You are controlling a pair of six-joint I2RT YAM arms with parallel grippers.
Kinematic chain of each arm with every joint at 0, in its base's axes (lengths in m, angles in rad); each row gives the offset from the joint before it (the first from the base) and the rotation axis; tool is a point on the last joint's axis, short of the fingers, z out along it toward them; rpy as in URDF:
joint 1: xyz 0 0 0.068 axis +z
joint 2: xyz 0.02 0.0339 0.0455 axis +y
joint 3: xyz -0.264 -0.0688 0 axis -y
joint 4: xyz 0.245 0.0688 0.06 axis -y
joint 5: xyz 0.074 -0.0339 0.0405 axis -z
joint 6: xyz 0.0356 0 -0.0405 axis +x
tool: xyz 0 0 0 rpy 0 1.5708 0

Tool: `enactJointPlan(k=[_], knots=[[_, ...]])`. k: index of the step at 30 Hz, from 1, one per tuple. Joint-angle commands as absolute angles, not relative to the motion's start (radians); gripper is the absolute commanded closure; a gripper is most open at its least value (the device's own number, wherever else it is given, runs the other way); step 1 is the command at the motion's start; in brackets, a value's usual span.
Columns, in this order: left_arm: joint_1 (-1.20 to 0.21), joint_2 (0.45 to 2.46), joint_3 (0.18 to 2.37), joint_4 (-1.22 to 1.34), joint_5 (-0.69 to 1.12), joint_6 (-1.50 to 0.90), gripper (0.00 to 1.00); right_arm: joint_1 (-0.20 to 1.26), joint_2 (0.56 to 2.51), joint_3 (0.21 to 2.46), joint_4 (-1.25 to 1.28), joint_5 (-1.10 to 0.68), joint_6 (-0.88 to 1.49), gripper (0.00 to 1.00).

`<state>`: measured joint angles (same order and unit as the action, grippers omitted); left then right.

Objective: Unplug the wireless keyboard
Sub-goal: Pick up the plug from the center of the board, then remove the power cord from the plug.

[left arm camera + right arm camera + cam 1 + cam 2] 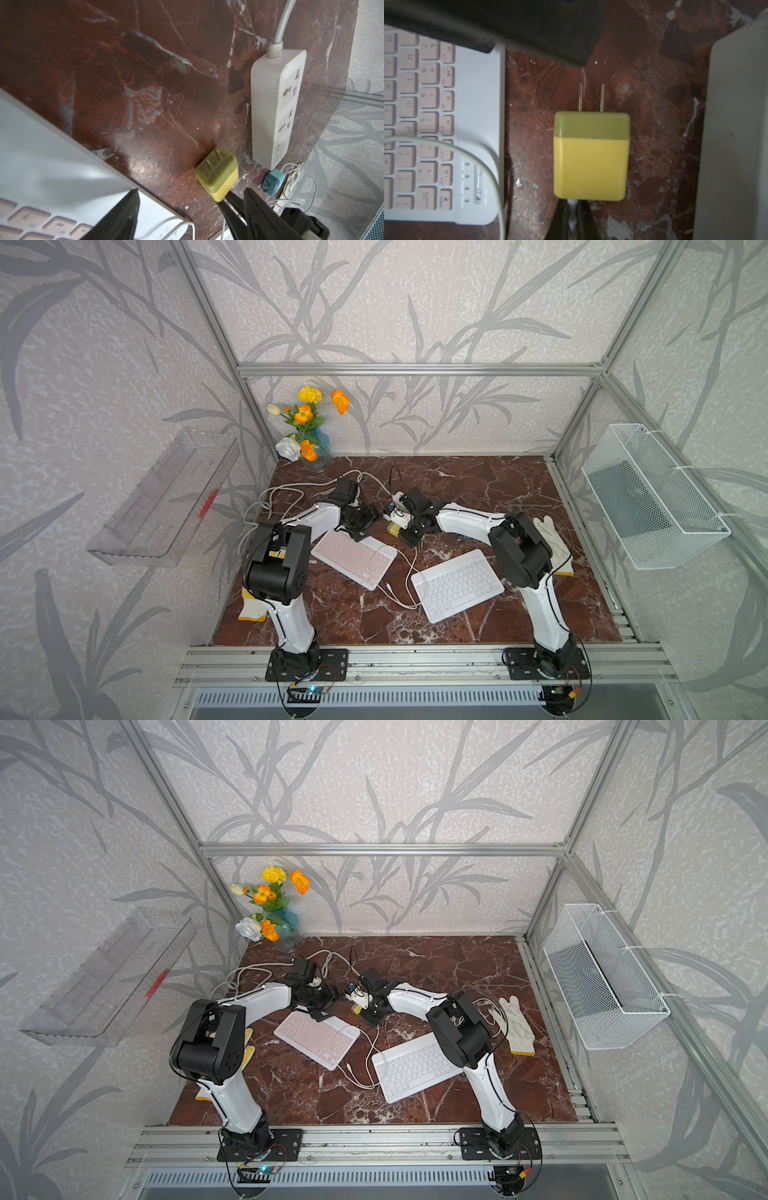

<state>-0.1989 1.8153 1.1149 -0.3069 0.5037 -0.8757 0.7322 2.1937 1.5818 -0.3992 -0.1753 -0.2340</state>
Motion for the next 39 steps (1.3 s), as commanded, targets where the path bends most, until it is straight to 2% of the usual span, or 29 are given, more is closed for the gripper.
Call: enactJointPlan(k=[1, 8, 12, 22, 27, 30, 39], knots=[[-0.206, 1.798, 1.096, -0.212, 0.580, -0.918, 0.18, 0.738, 2.134, 1.543, -0.353, -0.186, -0.209, 0.97], [-0.210, 1.766, 1.050, -0.012, 0.653, -1.035, 0.16, 0.691, 2.062, 1.518, -0.291, -0.321, -0.090, 0.98], [-0.210, 1.749, 0.989, 0.184, 0.677, -1.153, 0.16, 0.631, 2.020, 1.474, -0.215, -0.445, 0.014, 0.98], [-0.234, 1.770, 0.973, 0.369, 0.718, -1.257, 0.22, 0.605, 1.991, 1.429, -0.129, -0.542, 0.124, 0.98], [-0.254, 1.773, 0.986, 0.385, 0.731, -1.250, 0.22, 0.603, 2.006, 1.442, -0.126, -0.569, 0.147, 0.98], [-0.259, 1.764, 1.005, 0.272, 0.711, -1.172, 0.25, 0.596, 2.009, 1.449, -0.117, -0.604, 0.173, 0.98], [-0.259, 1.758, 1.030, 0.177, 0.670, -1.106, 0.45, 0.596, 2.021, 1.477, -0.187, -0.608, 0.167, 0.97]])
